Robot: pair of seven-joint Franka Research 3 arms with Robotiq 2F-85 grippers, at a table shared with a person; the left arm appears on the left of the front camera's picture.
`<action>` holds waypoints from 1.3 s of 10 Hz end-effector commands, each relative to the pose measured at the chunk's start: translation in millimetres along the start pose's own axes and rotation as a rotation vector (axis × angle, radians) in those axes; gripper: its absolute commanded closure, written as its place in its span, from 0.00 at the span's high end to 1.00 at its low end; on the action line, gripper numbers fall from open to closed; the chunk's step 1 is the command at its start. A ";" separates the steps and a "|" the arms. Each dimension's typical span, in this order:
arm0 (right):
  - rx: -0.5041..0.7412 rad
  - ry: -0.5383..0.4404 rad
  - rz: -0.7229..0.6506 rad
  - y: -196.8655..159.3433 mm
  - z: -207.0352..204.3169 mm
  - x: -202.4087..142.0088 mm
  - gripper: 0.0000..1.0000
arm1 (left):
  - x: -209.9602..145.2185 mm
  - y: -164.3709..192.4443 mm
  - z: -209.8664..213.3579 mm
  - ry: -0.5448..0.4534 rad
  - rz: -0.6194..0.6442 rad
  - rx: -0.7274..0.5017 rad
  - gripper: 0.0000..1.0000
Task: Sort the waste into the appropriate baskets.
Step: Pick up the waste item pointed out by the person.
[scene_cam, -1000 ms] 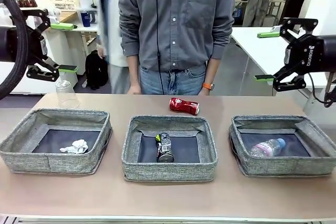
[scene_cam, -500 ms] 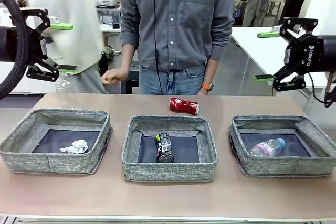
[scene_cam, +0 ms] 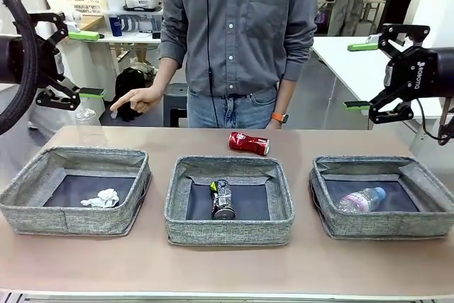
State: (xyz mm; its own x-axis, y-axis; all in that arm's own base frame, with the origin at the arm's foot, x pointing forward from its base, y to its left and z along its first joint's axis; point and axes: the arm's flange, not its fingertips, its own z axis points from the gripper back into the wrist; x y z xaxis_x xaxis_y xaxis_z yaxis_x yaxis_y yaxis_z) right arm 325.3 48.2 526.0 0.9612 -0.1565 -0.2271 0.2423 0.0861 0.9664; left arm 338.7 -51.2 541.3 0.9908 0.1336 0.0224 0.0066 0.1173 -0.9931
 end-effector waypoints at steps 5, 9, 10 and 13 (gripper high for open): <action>0.012 -0.008 -0.015 3.5 -0.8 -1.8 1.00 | 5.3 3.2 3.2 0.043 -0.205 0.017 1.00; 0.012 -0.008 -0.015 3.5 -0.8 -1.8 1.00 | 72.6 46.4 56.6 -0.162 -0.888 0.193 1.00; 0.012 -0.008 -0.015 3.5 -0.8 -1.8 1.00 | 90.7 60.0 75.9 -0.280 -0.977 0.202 1.00; 0.012 -0.008 -0.015 3.5 -0.8 -1.8 1.00 | 136.5 94.9 140.6 -0.518 -1.094 0.695 1.00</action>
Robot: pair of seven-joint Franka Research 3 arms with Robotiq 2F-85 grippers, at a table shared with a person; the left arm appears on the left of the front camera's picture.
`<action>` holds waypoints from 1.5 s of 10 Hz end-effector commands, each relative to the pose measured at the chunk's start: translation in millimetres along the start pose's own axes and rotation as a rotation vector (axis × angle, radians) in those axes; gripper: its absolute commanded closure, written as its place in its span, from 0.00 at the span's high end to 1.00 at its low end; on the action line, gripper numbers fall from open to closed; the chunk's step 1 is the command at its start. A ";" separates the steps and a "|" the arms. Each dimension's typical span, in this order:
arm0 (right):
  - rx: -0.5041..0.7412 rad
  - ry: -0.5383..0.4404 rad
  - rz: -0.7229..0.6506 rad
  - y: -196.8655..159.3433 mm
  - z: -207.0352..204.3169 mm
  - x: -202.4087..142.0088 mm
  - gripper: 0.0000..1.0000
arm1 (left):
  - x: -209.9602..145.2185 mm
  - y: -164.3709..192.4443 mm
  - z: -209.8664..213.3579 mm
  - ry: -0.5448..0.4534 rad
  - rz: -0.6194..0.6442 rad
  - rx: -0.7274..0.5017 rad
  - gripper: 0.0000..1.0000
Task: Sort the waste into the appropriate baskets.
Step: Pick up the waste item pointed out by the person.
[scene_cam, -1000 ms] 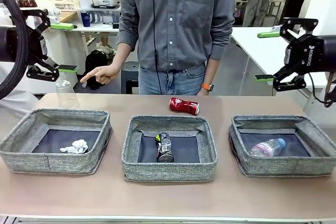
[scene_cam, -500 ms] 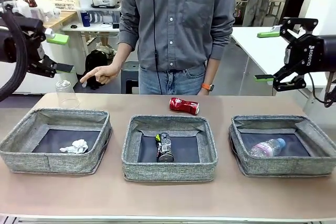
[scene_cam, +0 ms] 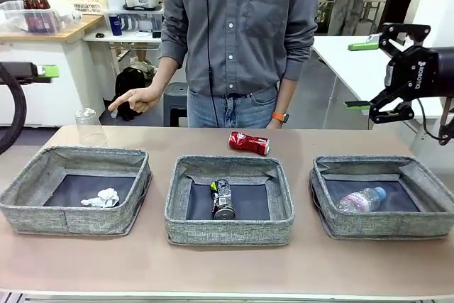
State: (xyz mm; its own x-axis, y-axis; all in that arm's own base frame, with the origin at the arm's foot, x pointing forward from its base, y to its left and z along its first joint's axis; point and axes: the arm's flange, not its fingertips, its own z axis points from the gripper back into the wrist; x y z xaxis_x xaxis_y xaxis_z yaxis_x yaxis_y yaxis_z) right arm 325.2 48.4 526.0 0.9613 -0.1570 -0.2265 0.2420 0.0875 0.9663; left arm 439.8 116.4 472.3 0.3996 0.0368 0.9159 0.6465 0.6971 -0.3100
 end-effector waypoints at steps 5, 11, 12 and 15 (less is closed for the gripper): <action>0.013 -0.008 -0.015 3.5 -0.6 -1.7 1.00 | 1.0 -18.2 -15.5 0.010 0.053 -0.103 1.00; 0.013 -0.008 -0.015 3.5 -0.6 -1.7 1.00 | -31.5 155.4 -37.6 0.033 -0.278 -0.274 1.00; 0.013 -0.008 -0.015 3.5 -0.6 -1.7 1.00 | -40.3 177.4 -41.5 0.021 -0.341 -0.122 1.00; 0.013 -0.008 -0.015 3.5 -0.6 -1.7 1.00 | -49.8 193.6 -32.2 0.031 -0.338 -0.146 1.00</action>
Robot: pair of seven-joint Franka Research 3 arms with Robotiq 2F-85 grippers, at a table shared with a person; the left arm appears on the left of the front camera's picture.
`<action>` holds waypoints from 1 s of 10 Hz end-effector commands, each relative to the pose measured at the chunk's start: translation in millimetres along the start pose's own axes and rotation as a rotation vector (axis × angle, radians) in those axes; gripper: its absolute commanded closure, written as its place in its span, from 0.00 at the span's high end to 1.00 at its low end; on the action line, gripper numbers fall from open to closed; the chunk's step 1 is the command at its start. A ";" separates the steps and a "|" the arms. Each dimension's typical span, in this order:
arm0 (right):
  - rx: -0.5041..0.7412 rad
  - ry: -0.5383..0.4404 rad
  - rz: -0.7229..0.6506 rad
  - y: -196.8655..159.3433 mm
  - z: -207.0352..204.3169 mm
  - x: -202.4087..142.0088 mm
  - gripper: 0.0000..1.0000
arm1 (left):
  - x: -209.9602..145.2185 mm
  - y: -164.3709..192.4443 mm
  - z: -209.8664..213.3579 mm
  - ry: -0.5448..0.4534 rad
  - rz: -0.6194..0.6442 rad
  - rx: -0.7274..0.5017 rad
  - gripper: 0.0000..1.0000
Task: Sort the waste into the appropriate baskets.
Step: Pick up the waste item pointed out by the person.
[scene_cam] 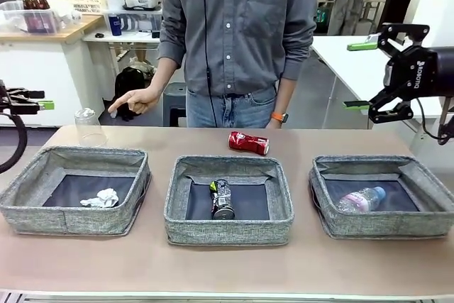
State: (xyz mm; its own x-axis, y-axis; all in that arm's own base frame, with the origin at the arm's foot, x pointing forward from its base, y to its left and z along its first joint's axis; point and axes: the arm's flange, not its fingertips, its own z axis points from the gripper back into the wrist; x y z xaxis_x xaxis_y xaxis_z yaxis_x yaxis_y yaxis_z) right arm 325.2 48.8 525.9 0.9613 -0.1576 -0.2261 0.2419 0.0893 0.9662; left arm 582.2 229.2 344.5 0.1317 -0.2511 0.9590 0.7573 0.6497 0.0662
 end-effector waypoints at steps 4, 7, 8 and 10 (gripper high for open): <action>0.015 -0.007 -0.016 3.5 -0.3 -1.6 1.00 | -7.2 0.7 -1.6 -0.015 -0.003 -0.195 1.00; 0.015 -0.007 -0.016 3.5 -0.3 -1.6 1.00 | -27.3 9.0 -17.2 0.042 -0.065 -0.341 1.00; 0.015 -0.007 -0.016 3.5 -0.3 -1.6 1.00 | -32.3 11.7 -27.2 0.054 -0.056 -0.353 1.00; 0.015 -0.007 -0.016 3.5 -0.3 -1.6 1.00 | -36.0 18.5 -49.7 0.087 -0.075 -0.345 1.00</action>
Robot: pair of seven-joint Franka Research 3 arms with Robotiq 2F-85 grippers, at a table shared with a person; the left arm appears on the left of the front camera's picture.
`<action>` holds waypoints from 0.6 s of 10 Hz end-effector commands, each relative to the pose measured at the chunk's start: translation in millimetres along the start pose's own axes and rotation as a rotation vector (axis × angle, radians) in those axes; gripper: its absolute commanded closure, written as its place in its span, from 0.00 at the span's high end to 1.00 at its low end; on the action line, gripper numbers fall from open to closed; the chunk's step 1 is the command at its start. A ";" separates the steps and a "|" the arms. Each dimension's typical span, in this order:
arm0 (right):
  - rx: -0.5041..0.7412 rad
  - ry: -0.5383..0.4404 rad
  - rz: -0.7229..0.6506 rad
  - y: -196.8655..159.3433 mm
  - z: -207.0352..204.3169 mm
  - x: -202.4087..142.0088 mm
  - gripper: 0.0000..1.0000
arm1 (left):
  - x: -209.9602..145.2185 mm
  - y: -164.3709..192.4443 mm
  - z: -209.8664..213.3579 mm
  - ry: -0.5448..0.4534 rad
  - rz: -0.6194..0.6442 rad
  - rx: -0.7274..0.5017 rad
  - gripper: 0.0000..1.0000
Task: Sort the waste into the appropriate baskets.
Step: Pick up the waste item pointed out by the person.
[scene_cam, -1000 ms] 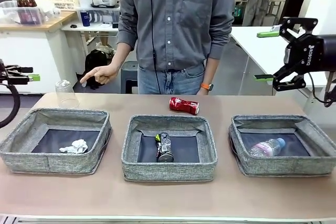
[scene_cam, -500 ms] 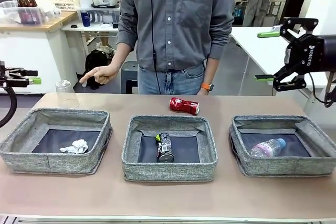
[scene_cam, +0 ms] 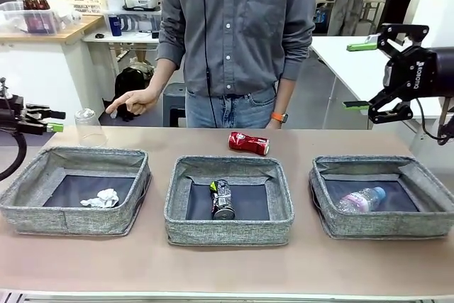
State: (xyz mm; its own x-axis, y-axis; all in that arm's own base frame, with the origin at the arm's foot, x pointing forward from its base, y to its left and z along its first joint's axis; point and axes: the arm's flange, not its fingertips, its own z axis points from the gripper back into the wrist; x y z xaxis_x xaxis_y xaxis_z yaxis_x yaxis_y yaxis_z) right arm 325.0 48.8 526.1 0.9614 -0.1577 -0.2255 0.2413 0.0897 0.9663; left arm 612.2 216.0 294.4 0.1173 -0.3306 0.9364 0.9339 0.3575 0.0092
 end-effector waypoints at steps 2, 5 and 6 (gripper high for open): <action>0.015 -0.007 -0.016 3.4 -0.2 -1.5 1.00 | 0.8 25.4 -20.1 0.055 -0.019 0.015 1.00; 0.015 -0.007 -0.016 3.4 -0.2 -1.5 1.00 | -5.9 33.6 -37.5 0.055 -0.002 -0.010 1.00; 0.015 -0.007 -0.016 3.4 -0.2 -1.5 1.00 | -5.1 33.7 -44.5 0.050 0.003 -0.013 1.00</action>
State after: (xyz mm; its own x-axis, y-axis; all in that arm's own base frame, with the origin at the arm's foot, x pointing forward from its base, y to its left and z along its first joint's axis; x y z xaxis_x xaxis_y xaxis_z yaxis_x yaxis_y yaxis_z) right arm 325.0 48.8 526.1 0.9614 -0.1578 -0.2255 0.2414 0.0897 0.9663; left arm 653.1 193.2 269.9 0.1166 -0.3652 0.9236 0.9343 0.3557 0.0228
